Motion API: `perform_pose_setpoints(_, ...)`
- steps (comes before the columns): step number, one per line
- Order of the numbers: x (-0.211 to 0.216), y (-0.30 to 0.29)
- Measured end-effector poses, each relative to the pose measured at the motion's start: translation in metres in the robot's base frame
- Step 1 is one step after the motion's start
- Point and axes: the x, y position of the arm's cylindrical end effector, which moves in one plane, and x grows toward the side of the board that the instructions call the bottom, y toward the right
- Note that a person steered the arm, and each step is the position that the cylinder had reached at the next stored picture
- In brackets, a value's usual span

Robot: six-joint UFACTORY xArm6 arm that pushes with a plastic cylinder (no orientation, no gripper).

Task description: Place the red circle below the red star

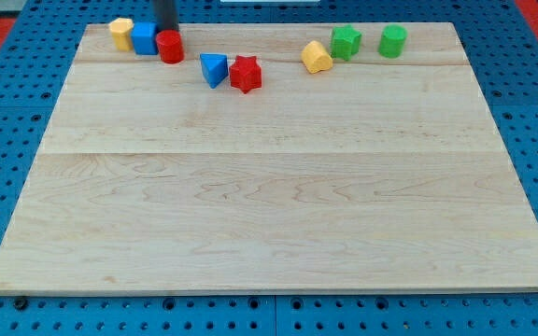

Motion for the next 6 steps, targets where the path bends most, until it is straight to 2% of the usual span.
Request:
perform_pose_setpoints(1,0.041,0.012)
perform_pose_setpoints(3,0.066,0.051)
perform_pose_setpoints(4,0.085,0.053)
perform_pose_setpoints(5,0.077,0.003)
perform_pose_setpoints(6,0.101,0.017)
